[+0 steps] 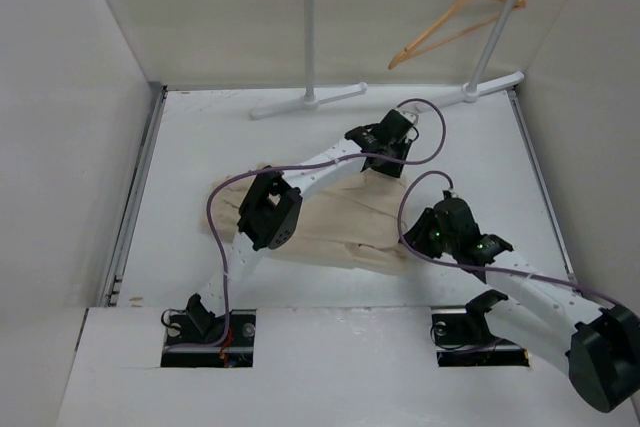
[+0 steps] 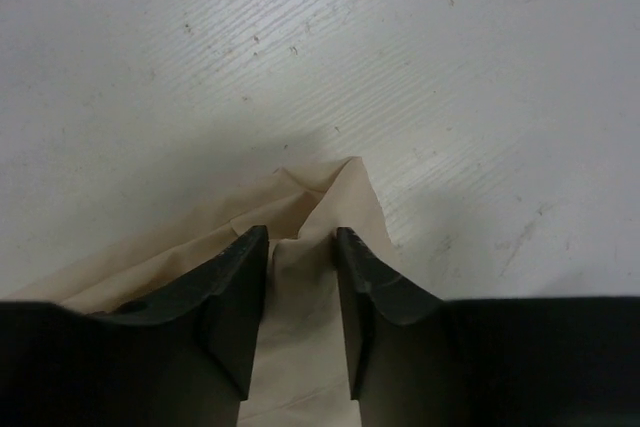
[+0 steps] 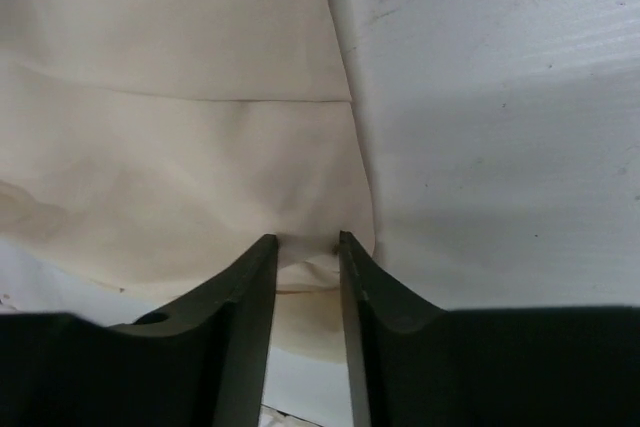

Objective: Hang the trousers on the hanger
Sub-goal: Fold the trousers at the center of the board.

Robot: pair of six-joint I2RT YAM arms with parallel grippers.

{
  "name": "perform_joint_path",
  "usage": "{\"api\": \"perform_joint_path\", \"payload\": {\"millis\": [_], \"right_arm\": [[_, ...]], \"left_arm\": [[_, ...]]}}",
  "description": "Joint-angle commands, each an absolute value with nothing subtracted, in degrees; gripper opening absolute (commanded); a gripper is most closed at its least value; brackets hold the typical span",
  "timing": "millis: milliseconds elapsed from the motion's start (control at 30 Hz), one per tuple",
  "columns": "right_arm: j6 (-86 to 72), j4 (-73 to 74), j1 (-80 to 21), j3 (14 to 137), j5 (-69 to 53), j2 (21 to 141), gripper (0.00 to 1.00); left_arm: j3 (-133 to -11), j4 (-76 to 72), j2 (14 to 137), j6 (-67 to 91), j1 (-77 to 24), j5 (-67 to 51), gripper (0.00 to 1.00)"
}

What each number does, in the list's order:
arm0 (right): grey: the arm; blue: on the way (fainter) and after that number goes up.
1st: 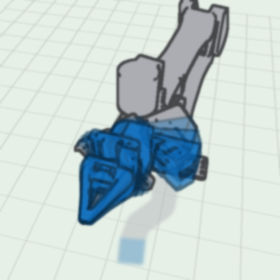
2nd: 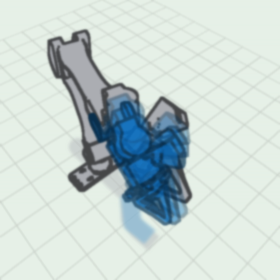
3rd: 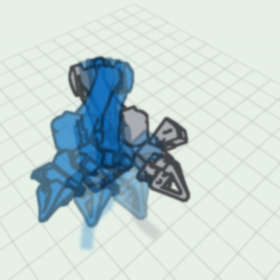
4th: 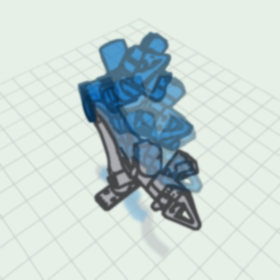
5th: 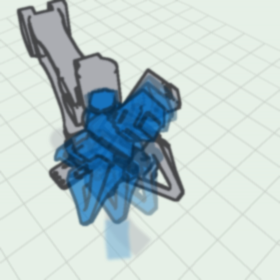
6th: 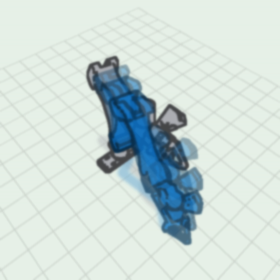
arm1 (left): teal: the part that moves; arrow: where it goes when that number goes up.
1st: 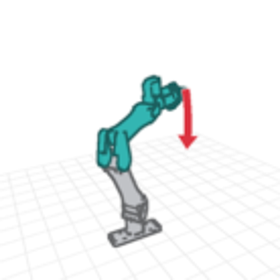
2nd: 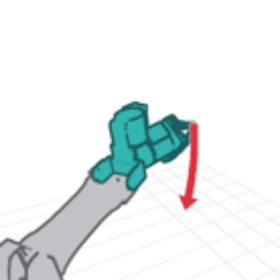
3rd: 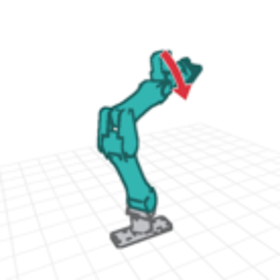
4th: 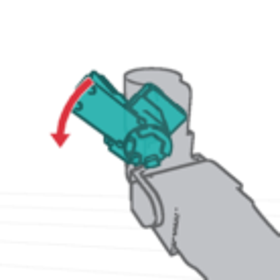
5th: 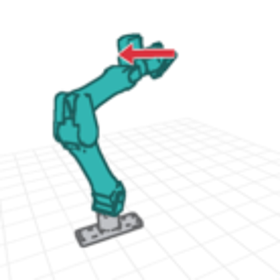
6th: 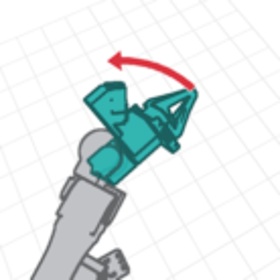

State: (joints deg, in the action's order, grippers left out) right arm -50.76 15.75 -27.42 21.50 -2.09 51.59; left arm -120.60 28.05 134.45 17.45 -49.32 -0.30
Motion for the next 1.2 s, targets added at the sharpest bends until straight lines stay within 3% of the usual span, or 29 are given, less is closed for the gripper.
{"api": "perform_joint_path", "payload": {"millis": [0, 67, 133, 200, 567, 800, 1100, 1167], "right_arm": [[-50.36, 13.62, -27.82, 22.94, -1.23, 53.16, 0.34], [-50.19, 12.84, -27.82, 23.03, -1.32, 55.54, 0.28], [-50.10, 12.48, -27.82, 23.29, -1.06, 56.51, 0.16], [-50.18, 13.88, -27.90, 23.82, -0.36, 55.38, 0.13], [-54.75, 32.06, -31.42, 25.49, 3.77, 43.86, 0.10], [-60.12, 34.98, -34.85, 24.52, 6.05, 41.49, 0.06], [-52.03, 17.51, -23.08, 28.47, 0.19, 49.90, 0.43], [-51.94, 15.30, -22.63, 29.53, -0.26, 53.77, 0.45]], "left_arm": [[-121.99, 27.33, 133.86, 17.84, -49.17, -2.02, 0.27], [-121.90, 27.16, 134.03, 18.28, -48.82, -2.02, 0.21], [-121.64, 26.72, 134.03, 19.24, -48.30, -2.20, 0.16], [-121.29, 26.19, 133.86, 20.47, -47.59, -1.67, 0.13], [-120.85, 23.82, 133.77, 24.43, -43.03, 0.62, 0.09], [-121.55, 22.50, 135.26, 25.31, -42.49, -0.79, 0.09], [-118.39, 21.54, 133.86, 25.93, -42.85, -1.41, 0.09], [-117.60, 21.10, 133.51, 26.10, -42.84, -1.41, 0.09]]}}
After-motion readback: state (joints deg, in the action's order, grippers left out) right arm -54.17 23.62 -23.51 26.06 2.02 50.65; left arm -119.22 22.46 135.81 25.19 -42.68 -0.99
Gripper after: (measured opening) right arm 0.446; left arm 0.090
